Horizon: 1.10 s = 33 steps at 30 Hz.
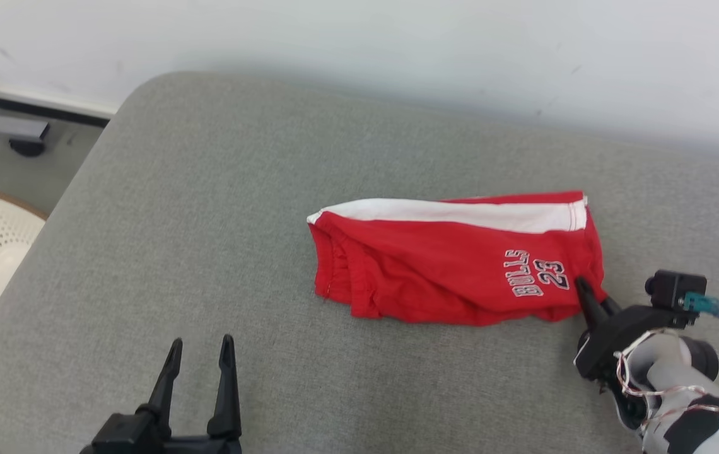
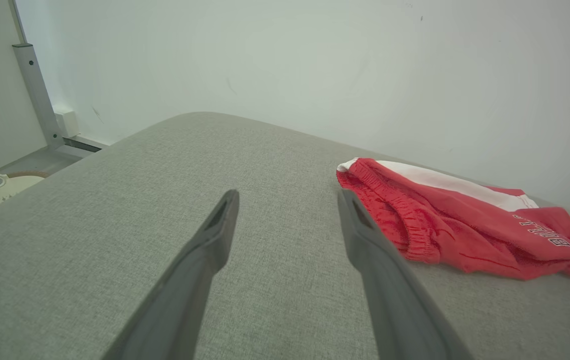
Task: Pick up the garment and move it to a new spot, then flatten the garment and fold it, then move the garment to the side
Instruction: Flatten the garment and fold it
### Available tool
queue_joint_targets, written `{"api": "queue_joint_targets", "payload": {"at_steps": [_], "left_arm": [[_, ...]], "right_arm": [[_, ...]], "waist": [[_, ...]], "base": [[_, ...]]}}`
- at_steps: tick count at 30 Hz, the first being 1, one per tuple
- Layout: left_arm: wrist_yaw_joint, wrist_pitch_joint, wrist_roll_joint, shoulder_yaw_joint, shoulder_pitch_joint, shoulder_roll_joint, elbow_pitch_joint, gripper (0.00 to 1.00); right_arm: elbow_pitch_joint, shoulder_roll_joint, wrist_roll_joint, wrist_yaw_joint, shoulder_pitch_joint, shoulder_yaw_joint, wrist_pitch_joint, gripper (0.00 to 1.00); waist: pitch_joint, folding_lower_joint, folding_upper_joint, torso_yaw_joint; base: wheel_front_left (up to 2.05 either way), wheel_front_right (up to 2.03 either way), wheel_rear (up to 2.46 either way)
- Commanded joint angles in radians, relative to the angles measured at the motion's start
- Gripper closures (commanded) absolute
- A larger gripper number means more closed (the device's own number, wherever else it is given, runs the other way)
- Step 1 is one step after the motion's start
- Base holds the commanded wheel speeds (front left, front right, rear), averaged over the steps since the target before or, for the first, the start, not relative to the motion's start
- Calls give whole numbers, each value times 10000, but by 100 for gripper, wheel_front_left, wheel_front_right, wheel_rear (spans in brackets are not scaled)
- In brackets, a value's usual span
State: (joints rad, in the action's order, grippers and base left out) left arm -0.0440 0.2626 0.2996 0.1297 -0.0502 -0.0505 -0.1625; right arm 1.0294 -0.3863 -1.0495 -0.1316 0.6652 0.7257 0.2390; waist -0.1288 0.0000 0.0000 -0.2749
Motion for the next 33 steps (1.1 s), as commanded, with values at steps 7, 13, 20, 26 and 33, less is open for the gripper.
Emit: {"api": "queue_joint_targets", "payload": {"at_steps": [7, 13, 20, 26, 33], "left_arm": [[-179, 28, -161, -267, 553, -1, -143, 0], [-229, 28, -138, -286, 533, -2, -131, 0], [-189, 28, -28, -246, 536, -2, -136, 0], [-153, 28, 38, -179, 658, -2, -247, 0], [-209, 28, 32, -228, 588, -2, -239, 0]], "right_arm": [[-1408, -351, -465, 17, -1448, 45, 210, 100], [-2616, -850, -862, 19, -2832, -101, 228, 100], [-2885, -1096, -787, 19, -3311, -293, 15, 100], [-2531, -1064, -528, 19, -3062, -500, -239, 0], [-1935, -1064, 20, 19, -2143, -723, -522, 0]], "waist": [[861, 0, 0, 782], [927, 0, 0, 1083], [940, 0, 0, 1314], [1055, 0, 0, 1360], [1039, 0, 0, 1333]], "base": [[0, 0, 0], [0, 0, 0], [0, 0, 0], [0, 0, 0], [0, 0, 0]]}}
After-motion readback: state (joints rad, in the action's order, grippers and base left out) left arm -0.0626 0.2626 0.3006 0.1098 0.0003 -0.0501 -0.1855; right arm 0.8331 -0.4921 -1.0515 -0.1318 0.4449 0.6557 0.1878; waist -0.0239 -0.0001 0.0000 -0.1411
